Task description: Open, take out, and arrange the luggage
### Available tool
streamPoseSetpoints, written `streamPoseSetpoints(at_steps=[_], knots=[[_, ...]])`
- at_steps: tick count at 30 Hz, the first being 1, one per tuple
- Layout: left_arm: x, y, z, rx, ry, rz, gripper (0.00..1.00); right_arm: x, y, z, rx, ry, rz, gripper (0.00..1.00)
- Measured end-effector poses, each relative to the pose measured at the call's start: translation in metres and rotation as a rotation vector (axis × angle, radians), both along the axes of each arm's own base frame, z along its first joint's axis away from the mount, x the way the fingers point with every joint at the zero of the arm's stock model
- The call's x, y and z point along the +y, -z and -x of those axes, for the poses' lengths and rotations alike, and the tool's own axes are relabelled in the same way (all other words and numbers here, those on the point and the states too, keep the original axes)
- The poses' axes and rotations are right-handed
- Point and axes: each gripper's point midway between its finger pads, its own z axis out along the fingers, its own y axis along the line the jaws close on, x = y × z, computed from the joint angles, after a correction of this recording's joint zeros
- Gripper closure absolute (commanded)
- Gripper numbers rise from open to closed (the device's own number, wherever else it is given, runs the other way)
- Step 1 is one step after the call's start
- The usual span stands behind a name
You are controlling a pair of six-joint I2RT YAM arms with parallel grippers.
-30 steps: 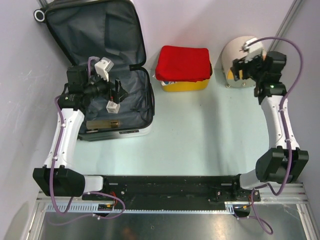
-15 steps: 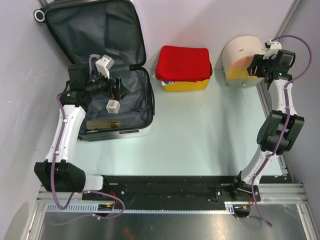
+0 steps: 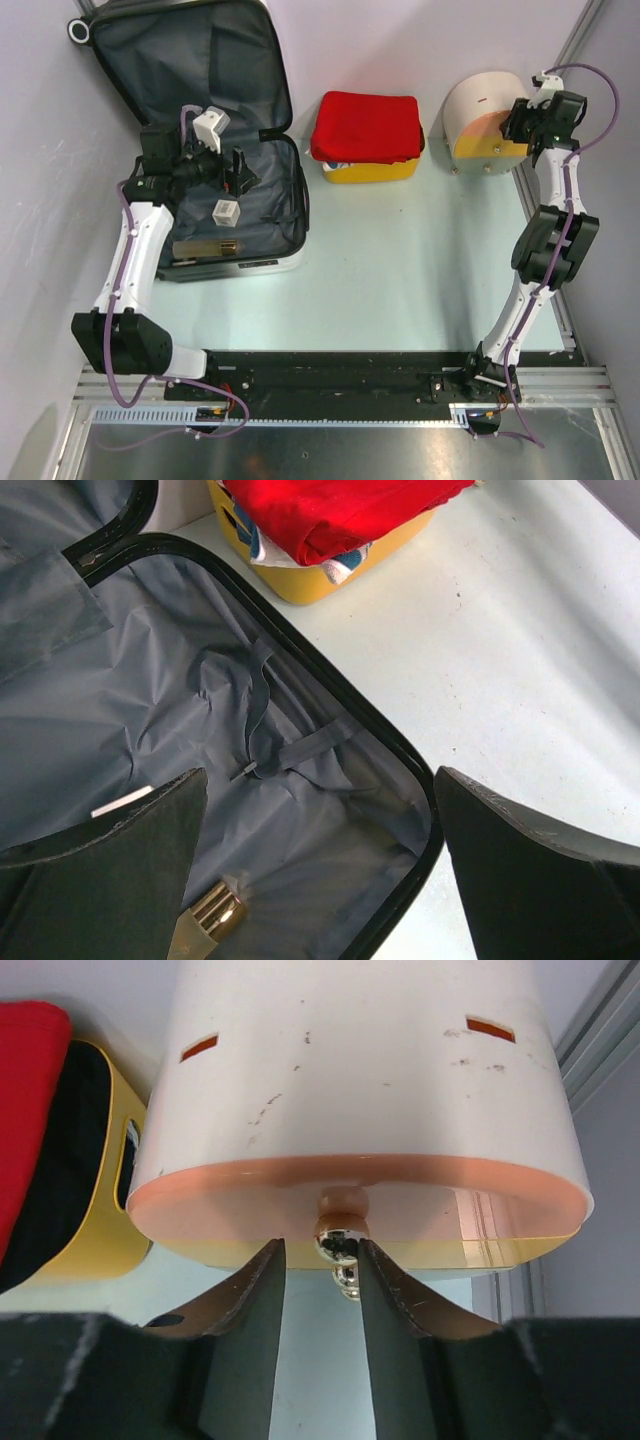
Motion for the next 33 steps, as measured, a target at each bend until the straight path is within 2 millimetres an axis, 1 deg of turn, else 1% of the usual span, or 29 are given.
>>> streamPoseSetpoints(at_steps=[4,6,7,10,21,25,27,29,30,32,33], knots=[[0.002,0.003,-0.002,0.006,-0.009,-0.005,0.0,-0.003,0.002,-0.002,0.001,0.005,-0.006,0.69],[0.002,0.003,-0.002,0.005,-0.012,-0.007,0.0,-0.004,0.002,-0.002,0.001,0.008,-0.005,0.67],[0.002,0.003,-0.003,0.006,-0.013,-0.007,0.0,-0.005,0.002,-0.002,0.001,0.01,-0.005,0.61],[0.002,0.002,-0.004,0.005,-0.013,-0.007,0.0,-0.005,0.004,-0.002,0.005,0.013,-0.004,0.54],[0.002,0.004,-0.008,0.01,-0.014,-0.008,0.0,-0.007,0.026,-0.005,0.061,0.056,0.013,0.57],[0.002,0.002,-0.011,0.007,-0.014,-0.008,0.0,-0.006,0.029,-0.009,0.062,0.058,0.015,0.57],[0.002,0.003,-0.012,0.008,-0.014,-0.008,0.0,-0.007,0.027,-0.014,0.052,0.055,0.017,0.57],[0.002,0.003,-0.013,0.01,-0.014,-0.008,0.0,-0.006,0.027,-0.017,0.049,0.049,0.016,0.63],[0.002,0.004,-0.014,0.012,-0.014,-0.008,0.0,-0.005,0.027,-0.018,0.047,0.046,0.014,0.71],[0.002,0.004,-0.014,0.012,-0.014,-0.008,0.0,-0.001,0.027,-0.019,0.046,0.032,0.009,0.81],[0.002,0.004,-0.014,0.012,-0.014,-0.008,0.0,0.0,0.027,-0.019,0.046,0.03,0.009,0.89]])
